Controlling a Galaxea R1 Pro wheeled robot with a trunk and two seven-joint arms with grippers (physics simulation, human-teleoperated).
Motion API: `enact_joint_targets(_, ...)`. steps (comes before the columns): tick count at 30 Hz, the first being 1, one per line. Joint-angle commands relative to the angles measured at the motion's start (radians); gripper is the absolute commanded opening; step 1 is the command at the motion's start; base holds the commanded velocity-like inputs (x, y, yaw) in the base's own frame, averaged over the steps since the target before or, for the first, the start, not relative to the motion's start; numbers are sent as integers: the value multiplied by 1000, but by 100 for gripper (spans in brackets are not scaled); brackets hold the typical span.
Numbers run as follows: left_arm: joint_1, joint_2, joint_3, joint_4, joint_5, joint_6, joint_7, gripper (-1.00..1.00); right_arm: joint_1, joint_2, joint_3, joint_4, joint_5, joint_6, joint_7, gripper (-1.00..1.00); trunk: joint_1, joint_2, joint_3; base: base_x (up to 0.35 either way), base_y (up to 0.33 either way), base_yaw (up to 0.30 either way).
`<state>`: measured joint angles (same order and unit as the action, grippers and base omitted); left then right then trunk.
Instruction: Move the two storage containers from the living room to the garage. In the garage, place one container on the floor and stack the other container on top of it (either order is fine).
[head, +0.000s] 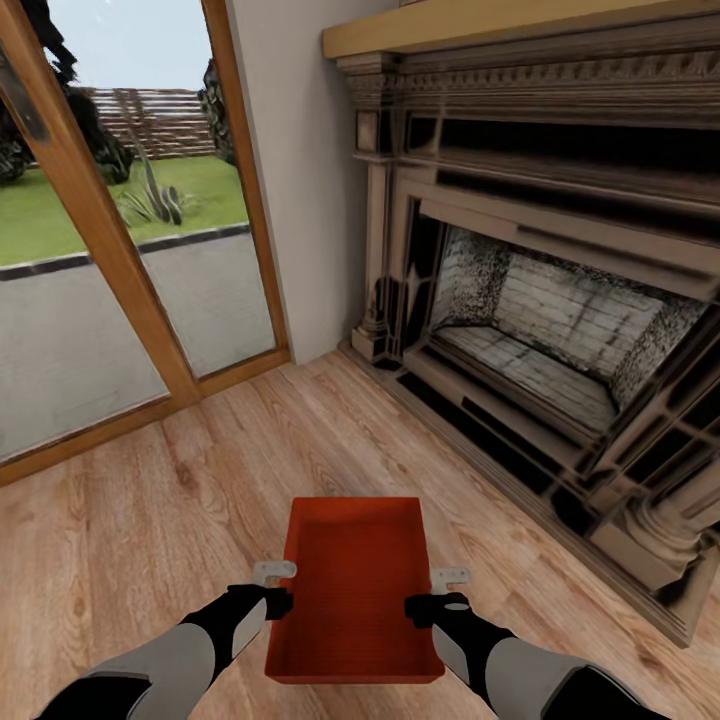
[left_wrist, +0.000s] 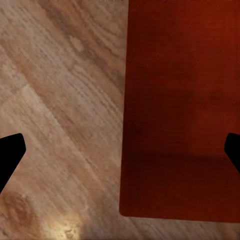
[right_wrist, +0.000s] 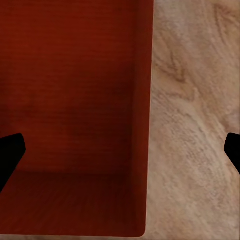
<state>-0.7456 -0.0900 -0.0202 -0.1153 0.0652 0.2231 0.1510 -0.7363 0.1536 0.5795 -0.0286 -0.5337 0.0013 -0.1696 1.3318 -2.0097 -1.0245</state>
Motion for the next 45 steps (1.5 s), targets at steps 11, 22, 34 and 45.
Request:
enact_joint_targets(11, 0, -3, -2, -2, 7, 8, 5, 100, 0, -1, 9, 0, -9, 1, -4, 100, 27, -49, -23, 0, 0, 0)
enact_joint_targets(22, 0, -2, -2, -2, 7, 7, 5, 100, 0, -2, 10, 0, -9, 2, -4, 100, 69, -126, -57, 0, 0, 0)
enact_joint_targets(34, 0, -2, -1, -2, 7, 7, 5, 100, 0, -2, 10, 0, -9, 2, -4, 100, 80, -147, -66, 0, 0, 0)
enact_joint_targets(45, 0, -3, -2, -2, 8, 6, 5, 100, 0, -23, 10, -1, -10, 2, -4, 100, 100, -182, -82, 0, 0, 0)
